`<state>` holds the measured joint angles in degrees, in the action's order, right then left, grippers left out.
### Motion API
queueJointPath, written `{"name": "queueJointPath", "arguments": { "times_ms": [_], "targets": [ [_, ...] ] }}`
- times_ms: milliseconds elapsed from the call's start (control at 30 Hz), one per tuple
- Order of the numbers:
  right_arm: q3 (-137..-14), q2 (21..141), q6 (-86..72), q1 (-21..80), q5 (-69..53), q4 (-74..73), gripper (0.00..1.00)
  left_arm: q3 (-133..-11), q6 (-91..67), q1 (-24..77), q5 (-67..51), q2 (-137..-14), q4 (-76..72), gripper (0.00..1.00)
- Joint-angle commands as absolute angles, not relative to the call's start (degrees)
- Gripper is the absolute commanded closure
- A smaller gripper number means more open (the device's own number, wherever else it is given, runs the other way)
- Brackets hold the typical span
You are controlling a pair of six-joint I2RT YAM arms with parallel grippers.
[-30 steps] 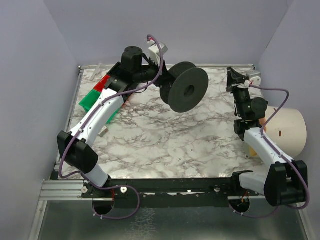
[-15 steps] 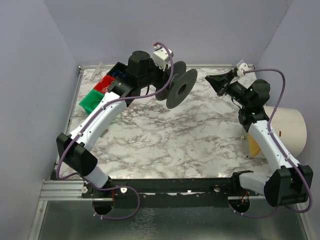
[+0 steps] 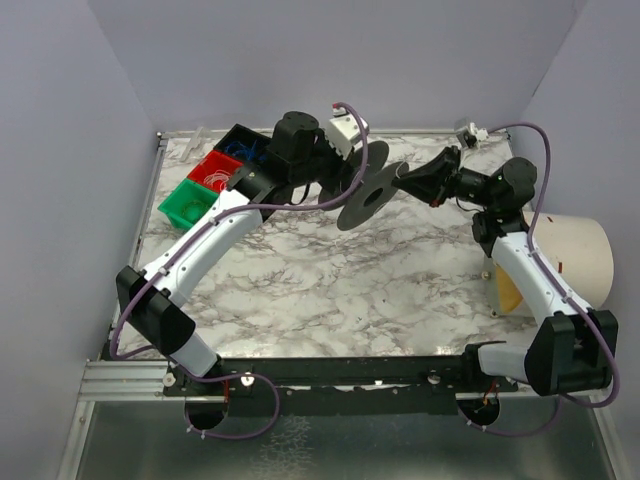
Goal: Wrap the cables
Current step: Wrap the cable around the cable reel.
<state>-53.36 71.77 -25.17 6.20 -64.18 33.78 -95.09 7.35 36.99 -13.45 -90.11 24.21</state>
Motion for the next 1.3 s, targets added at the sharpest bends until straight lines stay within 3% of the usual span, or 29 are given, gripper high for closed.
{"name": "queueJointPath", "arguments": {
  "times_ms": [0, 133, 400, 767, 1133, 1267],
  "targets": [
    [-53.7, 73.1, -46.5, 6.2, -70.8, 50.6, 1.0, -96.6, 14.4, 38.9, -9.8, -89.3, 24.2, 1.0],
    [-54.8, 73.0, -52.4, 6.2, -71.2, 56.2, 0.99, -96.2, 15.9, 39.7, -8.6, -89.5, 24.4, 1.0],
    [-56.7, 73.2, -50.7, 9.7, -73.4, 51.1, 0.99, -98.0, 14.9, 41.1, -0.5, -91.2, 23.5, 1.0],
    [-58.4, 78.1, -30.9, 23.7, -72.7, 31.2, 1.0, -99.0, 8.7, 41.1, 8.3, -94.2, 21.1, 1.0],
    [-57.4, 80.1, -9.9, 31.7, -57.0, 13.7, 1.0, -100.8, -0.5, 40.1, 18.0, -95.3, 19.3, 1.0],
    [-53.0, 78.4, -4.8, 32.8, -44.2, 13.7, 1.0, -102.9, -4.8, 38.3, 16.2, -95.4, 19.7, 1.0]
  ]
}}
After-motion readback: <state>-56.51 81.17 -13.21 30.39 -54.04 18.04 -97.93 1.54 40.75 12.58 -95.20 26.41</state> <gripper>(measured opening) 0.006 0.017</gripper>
